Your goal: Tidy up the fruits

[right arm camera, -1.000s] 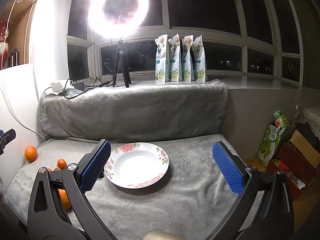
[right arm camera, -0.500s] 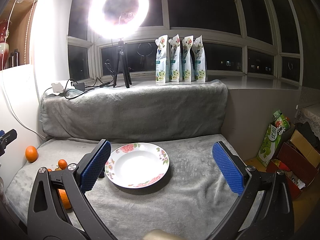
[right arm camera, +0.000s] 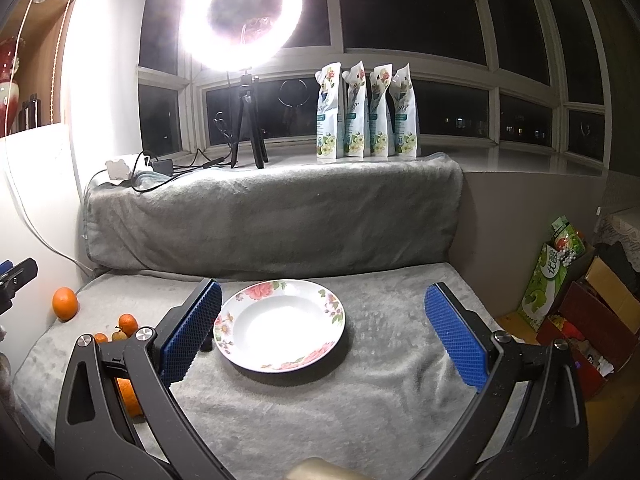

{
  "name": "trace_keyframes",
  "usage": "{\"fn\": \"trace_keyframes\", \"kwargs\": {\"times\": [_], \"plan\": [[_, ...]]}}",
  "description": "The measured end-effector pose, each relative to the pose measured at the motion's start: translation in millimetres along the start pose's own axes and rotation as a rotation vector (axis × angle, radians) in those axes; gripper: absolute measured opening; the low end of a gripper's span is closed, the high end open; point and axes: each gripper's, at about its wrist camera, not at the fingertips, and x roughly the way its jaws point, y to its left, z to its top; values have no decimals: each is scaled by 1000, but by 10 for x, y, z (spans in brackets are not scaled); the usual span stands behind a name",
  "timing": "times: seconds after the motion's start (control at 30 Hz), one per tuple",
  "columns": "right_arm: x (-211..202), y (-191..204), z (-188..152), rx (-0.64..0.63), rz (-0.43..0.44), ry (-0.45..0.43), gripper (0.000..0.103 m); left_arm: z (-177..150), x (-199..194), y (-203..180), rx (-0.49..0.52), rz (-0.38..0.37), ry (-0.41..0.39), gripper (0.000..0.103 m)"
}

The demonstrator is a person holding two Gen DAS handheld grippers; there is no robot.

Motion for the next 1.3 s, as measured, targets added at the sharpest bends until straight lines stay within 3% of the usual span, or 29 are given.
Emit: {"fn": "trace_keyframes", "kwargs": {"times": [0.4, 0.73, 1.1, 1.3], "plan": [[73, 61, -44, -7, 36, 28, 103, -39, 46, 60, -10, -12, 20, 86], [242, 170, -152, -2, 127, 99, 103, -192, 134, 182, -45, -56, 87, 86], [512, 451, -379, -23, 314, 245, 103, -569, 241, 325, -75, -149, 228, 86], [678, 640, -470, -4, 463, 354, 103, -780, 348, 346, -121, -258, 334, 82]]}}
